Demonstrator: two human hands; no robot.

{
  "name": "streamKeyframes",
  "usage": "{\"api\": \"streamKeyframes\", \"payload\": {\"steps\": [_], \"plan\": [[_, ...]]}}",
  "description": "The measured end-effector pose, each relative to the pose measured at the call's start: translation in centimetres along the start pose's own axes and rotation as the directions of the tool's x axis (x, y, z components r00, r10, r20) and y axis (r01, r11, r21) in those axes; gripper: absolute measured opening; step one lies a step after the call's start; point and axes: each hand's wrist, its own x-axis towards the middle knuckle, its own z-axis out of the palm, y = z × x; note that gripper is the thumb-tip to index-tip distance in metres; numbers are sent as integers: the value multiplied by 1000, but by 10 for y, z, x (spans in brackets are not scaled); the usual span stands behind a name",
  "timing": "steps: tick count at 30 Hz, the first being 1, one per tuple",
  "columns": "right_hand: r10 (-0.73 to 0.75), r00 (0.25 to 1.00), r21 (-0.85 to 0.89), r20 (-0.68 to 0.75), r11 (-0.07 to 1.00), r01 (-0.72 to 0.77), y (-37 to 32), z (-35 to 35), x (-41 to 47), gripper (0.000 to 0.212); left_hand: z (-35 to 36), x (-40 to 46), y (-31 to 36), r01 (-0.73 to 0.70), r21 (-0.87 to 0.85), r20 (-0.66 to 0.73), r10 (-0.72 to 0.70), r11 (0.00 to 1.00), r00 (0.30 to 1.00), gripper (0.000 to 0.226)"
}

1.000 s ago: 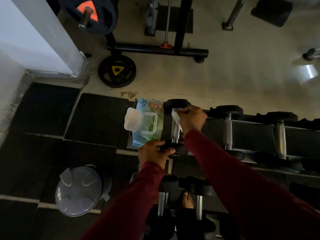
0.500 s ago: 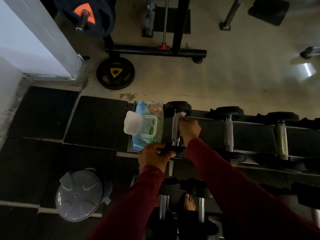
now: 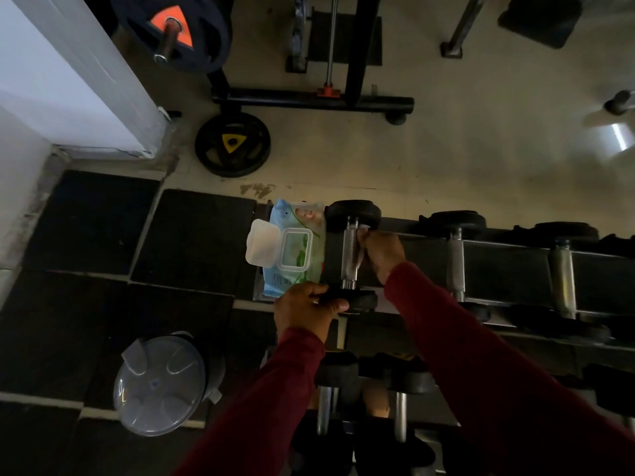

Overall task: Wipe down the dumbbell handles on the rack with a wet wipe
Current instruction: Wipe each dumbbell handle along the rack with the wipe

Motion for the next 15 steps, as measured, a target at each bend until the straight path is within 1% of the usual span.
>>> {"api": "streamKeyframes", "payload": {"steps": [2,3,4,5,7,8,10,11,13,15], "plan": [[-150,986,-133,-74,981,139,-2,-3,-4,24,-1,0,0,-9,6,-2,9,1000,1000,45],[-235,965,-202,-119,957,208,0,-2,-6,20,-1,0,1,-9,11,0,9,1000,1000,45],[-318,938,-264,-135,924,275,3,0,-10,17,-2,-1,2,-3,12,4,3,1000,1000,44],[-397,910,-321,-122,883,342,8,2,-14,17,-2,-1,3,8,6,9,-8,1000,1000,44],[-527,844,-366,-100,808,462,18,6,-16,23,-4,-1,4,29,-9,19,-28,1000,999,42],[-598,796,-429,-90,745,511,20,5,-15,26,-4,0,4,29,-7,22,-29,1000,999,42],[-732,680,-559,-28,576,597,23,8,-12,34,-4,0,4,14,7,22,-14,1000,1000,42],[-764,644,-609,27,498,617,22,9,-11,39,-4,0,4,4,18,19,-4,1000,1000,43],[-767,617,-730,175,320,604,18,14,-11,39,-3,1,3,-16,36,12,15,999,1000,43],[-731,594,-848,335,42,529,11,14,-11,35,-4,2,3,-23,39,13,23,999,1000,43]]}}
